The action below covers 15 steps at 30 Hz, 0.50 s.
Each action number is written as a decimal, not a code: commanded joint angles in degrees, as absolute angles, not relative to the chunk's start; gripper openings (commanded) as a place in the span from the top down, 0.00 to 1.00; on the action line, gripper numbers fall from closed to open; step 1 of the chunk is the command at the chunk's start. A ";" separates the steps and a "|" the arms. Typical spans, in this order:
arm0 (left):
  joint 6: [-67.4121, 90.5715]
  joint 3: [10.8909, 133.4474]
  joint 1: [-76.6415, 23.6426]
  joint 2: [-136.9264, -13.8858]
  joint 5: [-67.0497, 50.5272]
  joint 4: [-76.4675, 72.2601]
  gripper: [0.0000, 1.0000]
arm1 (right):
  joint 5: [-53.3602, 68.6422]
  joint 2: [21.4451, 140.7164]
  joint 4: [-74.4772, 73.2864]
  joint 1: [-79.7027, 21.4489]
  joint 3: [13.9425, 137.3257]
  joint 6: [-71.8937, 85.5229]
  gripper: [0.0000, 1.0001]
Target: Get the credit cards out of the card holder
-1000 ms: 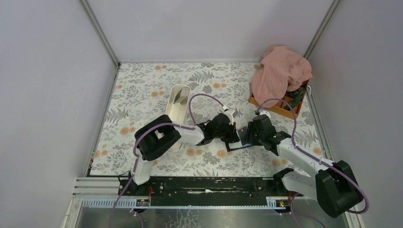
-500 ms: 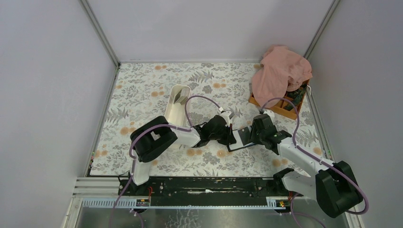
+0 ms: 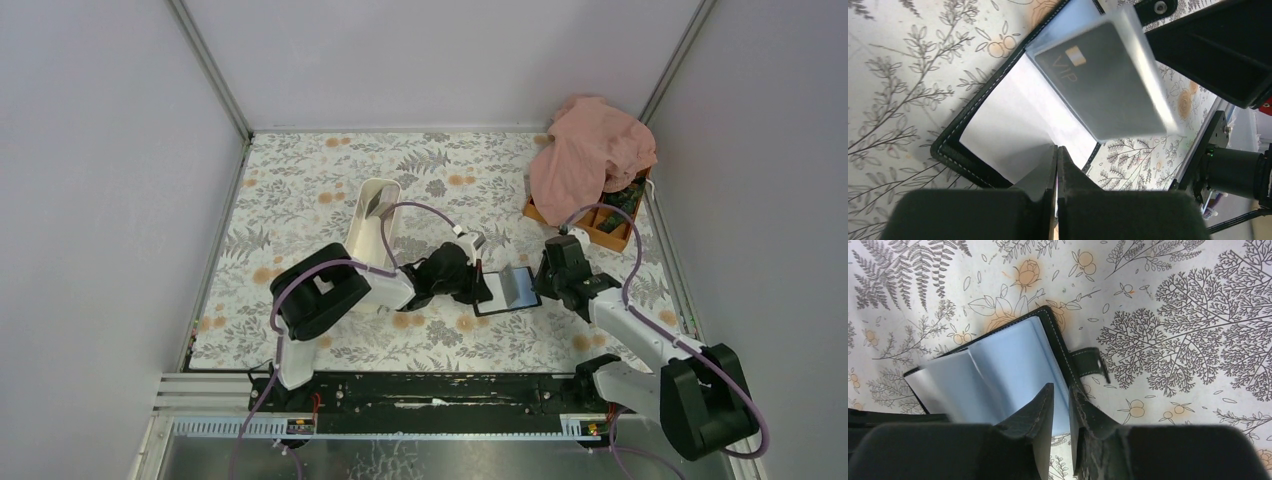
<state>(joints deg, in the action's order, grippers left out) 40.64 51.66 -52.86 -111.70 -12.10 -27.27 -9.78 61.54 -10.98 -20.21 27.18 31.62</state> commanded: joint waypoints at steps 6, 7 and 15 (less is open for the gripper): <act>40.16 48.95 -51.42 -110.50 -12.15 -27.49 1.00 | -6.09 59.13 -7.30 -19.34 29.28 31.64 0.75; 40.29 49.08 -51.46 -110.66 -12.26 -27.63 1.00 | -5.73 58.40 -7.42 -19.38 29.50 31.16 0.75; 40.39 51.36 -51.46 -111.36 -12.96 -26.99 1.00 | 0.01 56.14 -6.81 -19.40 30.23 28.61 0.74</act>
<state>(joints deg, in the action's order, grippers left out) 40.69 50.26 -51.90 -110.76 -12.64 -27.73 -3.40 56.86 -9.02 -19.68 27.55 30.63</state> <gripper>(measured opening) 0.010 0.254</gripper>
